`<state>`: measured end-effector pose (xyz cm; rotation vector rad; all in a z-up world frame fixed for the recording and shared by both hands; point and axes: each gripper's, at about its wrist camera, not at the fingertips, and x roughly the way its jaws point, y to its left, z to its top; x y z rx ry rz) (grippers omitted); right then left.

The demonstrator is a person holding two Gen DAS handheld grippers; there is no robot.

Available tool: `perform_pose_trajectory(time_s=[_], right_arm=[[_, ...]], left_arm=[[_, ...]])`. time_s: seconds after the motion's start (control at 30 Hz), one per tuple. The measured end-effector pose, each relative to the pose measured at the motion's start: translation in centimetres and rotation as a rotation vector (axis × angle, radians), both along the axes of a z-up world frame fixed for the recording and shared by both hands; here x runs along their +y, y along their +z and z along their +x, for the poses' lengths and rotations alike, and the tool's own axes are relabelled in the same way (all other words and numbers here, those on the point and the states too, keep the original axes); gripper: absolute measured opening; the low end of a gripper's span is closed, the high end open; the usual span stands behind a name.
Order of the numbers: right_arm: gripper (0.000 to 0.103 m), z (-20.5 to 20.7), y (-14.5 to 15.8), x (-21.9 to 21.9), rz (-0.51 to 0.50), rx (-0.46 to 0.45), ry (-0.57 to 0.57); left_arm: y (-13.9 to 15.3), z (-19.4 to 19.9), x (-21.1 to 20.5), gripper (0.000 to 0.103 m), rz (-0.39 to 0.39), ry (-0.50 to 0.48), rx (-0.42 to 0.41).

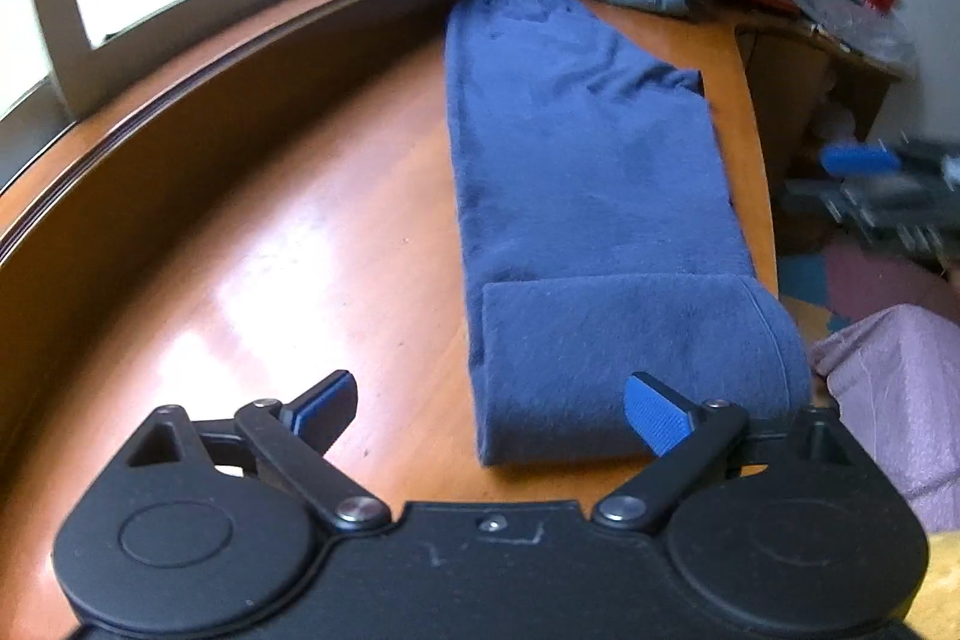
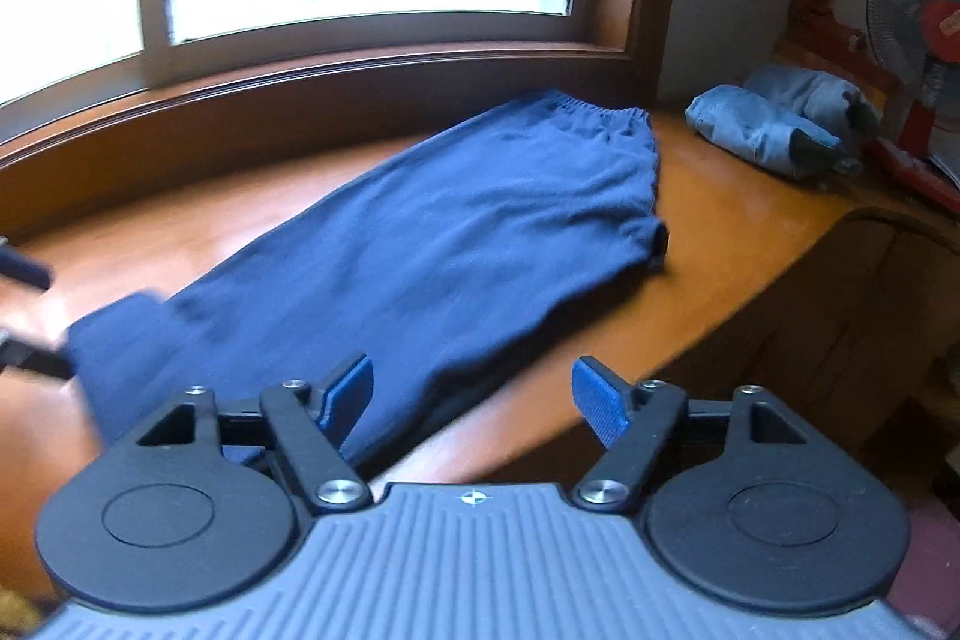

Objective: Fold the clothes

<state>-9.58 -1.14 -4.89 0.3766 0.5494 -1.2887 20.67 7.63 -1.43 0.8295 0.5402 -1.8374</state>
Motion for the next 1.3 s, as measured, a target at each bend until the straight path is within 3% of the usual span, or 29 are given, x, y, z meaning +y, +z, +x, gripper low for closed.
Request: perform_pose_trajectory(time_s=[0.3, 0.4, 0.57, 0.87, 0.97, 1.23, 1.3], right_arm=[[0.076, 2.7, -0.5, 6.1, -0.006, -0.038, 0.06], [0.076, 3.3, -0.8, 6.8, -0.02, -0.067, 0.106], [0.076, 5.0, -1.4, 6.9, -0.028, -0.026, 0.185], [0.076, 7.5, -2.8, 7.9, -0.05, -0.013, 0.187], [0.076, 8.2, -3.3, 8.0, -0.065, 0.016, 0.19], [0.067, 8.8, -4.8, 7.6, -0.047, 0.035, 0.2], [0.055, 8.9, -5.2, 7.4, -0.036, 0.029, 0.202]], left_arm=[[-1.2, 0.9, 2.7, 0.096, -0.014, -0.005, -0.048], [-1.5, 0.6, 2.6, 0.096, -0.014, -0.01, -0.05], [-1.7, 0.2, 2.3, 0.096, -0.027, -0.039, -0.071], [-2.8, -0.4, 1.7, 0.095, -0.015, -0.12, -0.068], [-2.8, -1.2, 1.6, 0.094, -0.07, -0.171, -0.112], [-4.5, -2.5, 0.5, 0.084, -0.131, -0.327, -0.222], [-4.6, -2.6, 0.0, 0.08, -0.128, -0.363, -0.211]])
